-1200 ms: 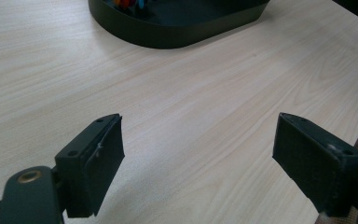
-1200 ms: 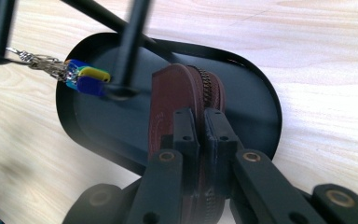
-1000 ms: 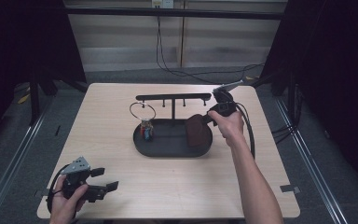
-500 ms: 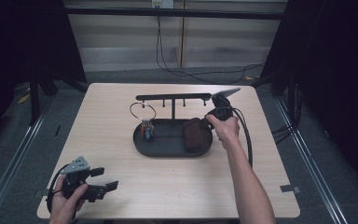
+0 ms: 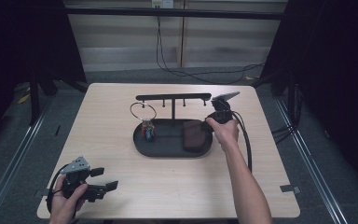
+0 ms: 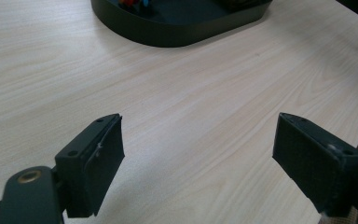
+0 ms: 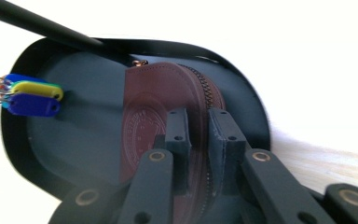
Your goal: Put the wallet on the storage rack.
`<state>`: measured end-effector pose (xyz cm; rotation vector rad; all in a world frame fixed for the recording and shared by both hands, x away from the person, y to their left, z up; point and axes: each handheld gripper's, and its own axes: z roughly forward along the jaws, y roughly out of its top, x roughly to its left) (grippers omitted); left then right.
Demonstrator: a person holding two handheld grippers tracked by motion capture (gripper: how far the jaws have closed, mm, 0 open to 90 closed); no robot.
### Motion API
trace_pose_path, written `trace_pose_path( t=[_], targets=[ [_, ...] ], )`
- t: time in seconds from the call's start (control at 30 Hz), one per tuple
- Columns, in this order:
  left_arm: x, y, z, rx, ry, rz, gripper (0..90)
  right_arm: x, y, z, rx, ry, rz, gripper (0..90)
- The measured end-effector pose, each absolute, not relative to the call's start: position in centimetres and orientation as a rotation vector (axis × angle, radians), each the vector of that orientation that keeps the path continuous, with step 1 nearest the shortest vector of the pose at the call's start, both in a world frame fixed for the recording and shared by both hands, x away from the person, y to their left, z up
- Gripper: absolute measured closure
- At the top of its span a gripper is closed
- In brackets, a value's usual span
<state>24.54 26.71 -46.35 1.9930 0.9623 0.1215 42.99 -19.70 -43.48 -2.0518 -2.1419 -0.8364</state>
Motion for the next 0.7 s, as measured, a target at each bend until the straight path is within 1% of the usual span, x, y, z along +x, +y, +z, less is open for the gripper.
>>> trace_pose_path(
  t=[0.07, 0.13, 0.33, 0.53, 0.6, 0.67, 0.7],
  targets=[
    [24.6, 26.7, -46.4, 1.994, 0.963, 0.119, 16.2, 42.9, -19.9, -43.5, -2.051, -2.147, -0.836, 69.8],
    [24.5, 26.6, -46.3, 1.994, 0.96, 0.123, 16.2, 42.8, -19.8, -43.6, -2.035, -2.187, -0.798, 70.3],
    [24.5, 26.6, -46.3, 1.994, 0.956, 0.122, 16.1, 42.4, -19.8, -42.7, -2.031, -2.213, -0.883, 66.2],
    [24.4, 26.6, -46.2, 1.997, 0.947, 0.125, 16.1, 41.3, -19.7, -41.5, -2.0, -2.279, -0.944, 57.0],
    [24.4, 26.5, -46.2, 1.997, 0.95, 0.127, 16.1, 40.9, -19.7, -41.1, -1.994, -2.304, -0.964, 55.5],
    [24.4, 26.5, -46.2, 1.994, 0.949, 0.123, 16.2, 40.5, -19.8, -40.7, -1.983, -2.314, -0.982, 51.1],
    [24.4, 26.5, -46.2, 1.994, 0.949, 0.123, 16.2, 40.3, -19.8, -40.6, -1.978, -2.317, -0.993, 50.7]
  ],
)
